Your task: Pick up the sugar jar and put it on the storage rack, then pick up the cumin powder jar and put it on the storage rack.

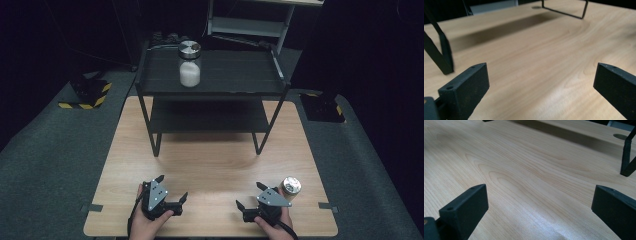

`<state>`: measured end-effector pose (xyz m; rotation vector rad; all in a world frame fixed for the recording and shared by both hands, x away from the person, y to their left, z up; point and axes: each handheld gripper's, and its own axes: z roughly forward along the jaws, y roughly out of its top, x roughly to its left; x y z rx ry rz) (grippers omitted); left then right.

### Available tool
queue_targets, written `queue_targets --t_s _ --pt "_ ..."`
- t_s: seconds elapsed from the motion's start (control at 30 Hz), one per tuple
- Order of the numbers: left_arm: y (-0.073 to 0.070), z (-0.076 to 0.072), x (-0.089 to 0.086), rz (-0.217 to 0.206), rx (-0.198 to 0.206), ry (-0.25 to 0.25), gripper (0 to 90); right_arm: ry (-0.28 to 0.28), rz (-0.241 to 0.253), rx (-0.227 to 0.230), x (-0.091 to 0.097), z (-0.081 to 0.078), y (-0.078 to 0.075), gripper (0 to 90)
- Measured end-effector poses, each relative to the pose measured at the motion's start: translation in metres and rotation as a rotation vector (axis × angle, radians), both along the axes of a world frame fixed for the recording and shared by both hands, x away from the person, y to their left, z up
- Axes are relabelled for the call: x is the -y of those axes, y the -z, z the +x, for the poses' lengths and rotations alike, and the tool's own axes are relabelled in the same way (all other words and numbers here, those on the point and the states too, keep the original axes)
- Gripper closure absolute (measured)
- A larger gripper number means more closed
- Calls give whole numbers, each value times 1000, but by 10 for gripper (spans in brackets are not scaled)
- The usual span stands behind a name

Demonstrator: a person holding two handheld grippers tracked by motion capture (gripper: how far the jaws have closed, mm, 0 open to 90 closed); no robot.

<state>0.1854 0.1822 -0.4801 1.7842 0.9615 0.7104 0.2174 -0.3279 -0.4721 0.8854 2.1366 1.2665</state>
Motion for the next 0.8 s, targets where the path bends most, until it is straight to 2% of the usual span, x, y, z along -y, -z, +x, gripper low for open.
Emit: queue_targets --t_s 0.07,0.13,0.2,0.47,0.67,0.8 --pt "0 1 1 23 -6 7 6 3 3 0 0 0 0 6" --pt "2 2 0 17 -20 15 6 8 7 1 0 -1 1 6" --pt "3 2 1 29 -29 24 7 7 6 0 0 0 0 6" --pt "3 1 1 38 -24 38 8 3 -5 3 -1 -1 0 6" --pt "2 -1 6 81 -13 50 9 5 -4 4 -1 -1 0 6" --pt "2 0 4 71 -16 61 9 11 3 7 0 -2 1 6"
